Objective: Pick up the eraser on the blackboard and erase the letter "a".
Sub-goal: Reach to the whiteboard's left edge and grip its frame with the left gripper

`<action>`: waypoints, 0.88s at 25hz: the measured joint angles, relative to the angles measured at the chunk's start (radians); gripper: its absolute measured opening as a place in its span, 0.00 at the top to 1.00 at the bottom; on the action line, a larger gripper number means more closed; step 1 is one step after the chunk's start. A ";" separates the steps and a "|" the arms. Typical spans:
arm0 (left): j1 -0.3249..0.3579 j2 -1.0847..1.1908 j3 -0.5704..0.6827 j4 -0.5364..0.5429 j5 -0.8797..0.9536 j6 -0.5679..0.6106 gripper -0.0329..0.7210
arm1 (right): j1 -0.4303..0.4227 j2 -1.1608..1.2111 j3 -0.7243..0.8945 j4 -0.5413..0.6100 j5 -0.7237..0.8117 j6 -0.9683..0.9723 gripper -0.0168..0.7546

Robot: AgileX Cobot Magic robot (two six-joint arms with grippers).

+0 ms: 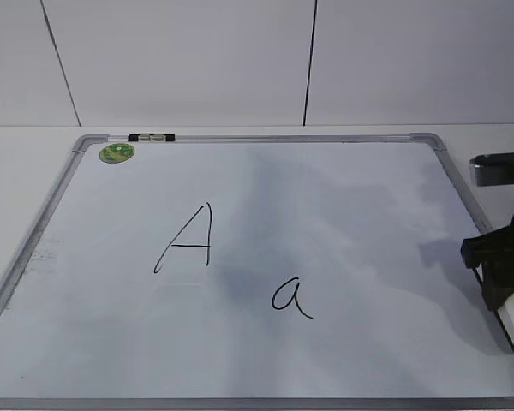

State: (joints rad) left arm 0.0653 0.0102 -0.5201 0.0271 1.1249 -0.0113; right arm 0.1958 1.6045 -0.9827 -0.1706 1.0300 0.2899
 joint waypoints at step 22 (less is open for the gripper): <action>0.000 0.000 0.000 0.000 0.000 0.000 0.65 | 0.171 -0.001 -0.340 0.211 0.189 -0.177 0.27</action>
State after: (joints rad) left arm 0.0653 0.0102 -0.5201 0.0271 1.1249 -0.0113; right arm 0.3672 1.6031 -1.3231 0.0403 1.2187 0.1127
